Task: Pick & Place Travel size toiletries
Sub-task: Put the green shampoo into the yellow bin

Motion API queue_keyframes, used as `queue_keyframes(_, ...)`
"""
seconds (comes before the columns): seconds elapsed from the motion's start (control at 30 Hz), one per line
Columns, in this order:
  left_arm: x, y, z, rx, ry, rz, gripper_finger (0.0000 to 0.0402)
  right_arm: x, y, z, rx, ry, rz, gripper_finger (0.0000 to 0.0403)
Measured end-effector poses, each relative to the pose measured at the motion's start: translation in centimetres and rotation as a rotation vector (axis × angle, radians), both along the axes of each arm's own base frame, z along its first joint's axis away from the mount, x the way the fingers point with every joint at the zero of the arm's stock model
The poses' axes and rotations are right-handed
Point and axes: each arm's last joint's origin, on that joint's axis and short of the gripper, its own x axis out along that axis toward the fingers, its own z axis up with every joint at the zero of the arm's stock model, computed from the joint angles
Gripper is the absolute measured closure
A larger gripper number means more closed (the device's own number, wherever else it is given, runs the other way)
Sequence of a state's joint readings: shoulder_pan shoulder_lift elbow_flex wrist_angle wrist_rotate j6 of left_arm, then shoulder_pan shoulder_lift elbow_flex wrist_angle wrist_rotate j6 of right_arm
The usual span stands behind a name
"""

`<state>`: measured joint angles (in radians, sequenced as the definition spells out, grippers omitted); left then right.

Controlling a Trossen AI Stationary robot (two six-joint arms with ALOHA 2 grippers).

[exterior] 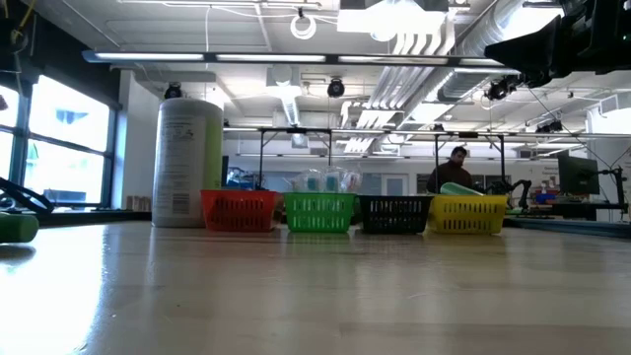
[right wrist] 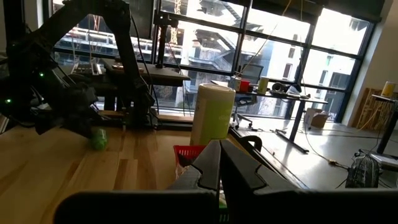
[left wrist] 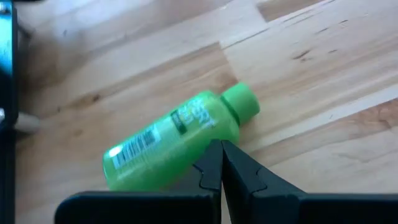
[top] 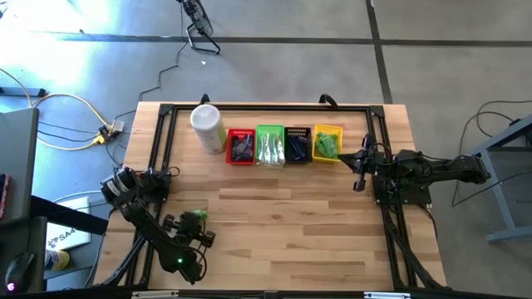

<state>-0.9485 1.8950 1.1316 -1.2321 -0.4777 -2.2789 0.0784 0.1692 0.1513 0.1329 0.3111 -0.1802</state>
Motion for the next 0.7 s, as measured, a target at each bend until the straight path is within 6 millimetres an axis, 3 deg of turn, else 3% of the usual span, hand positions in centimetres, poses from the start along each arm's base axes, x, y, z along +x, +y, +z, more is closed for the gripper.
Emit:
queue_keyframes(0.2, -0.1, 0.3, 0.9, 0.038, 0.027, -0.094, 0.0401, 0.0, 0.0, 0.0, 0.013, -0.003, 0.002, 0.0401)
queue_keyframes(0.43, 0.0, 1.0, 3.7, 0.143, -0.076, -0.307, 0.0401, 0.0, 0.0, 0.0, 0.027, -0.006, 0.003, 0.0401)
queue_keyframes(0.7, -0.4, 2.1, 6.3, 0.288, -0.054, -0.511, 0.0401, 0.0, 0.0, 0.0, 0.100, -0.026, 0.004, 0.0401)
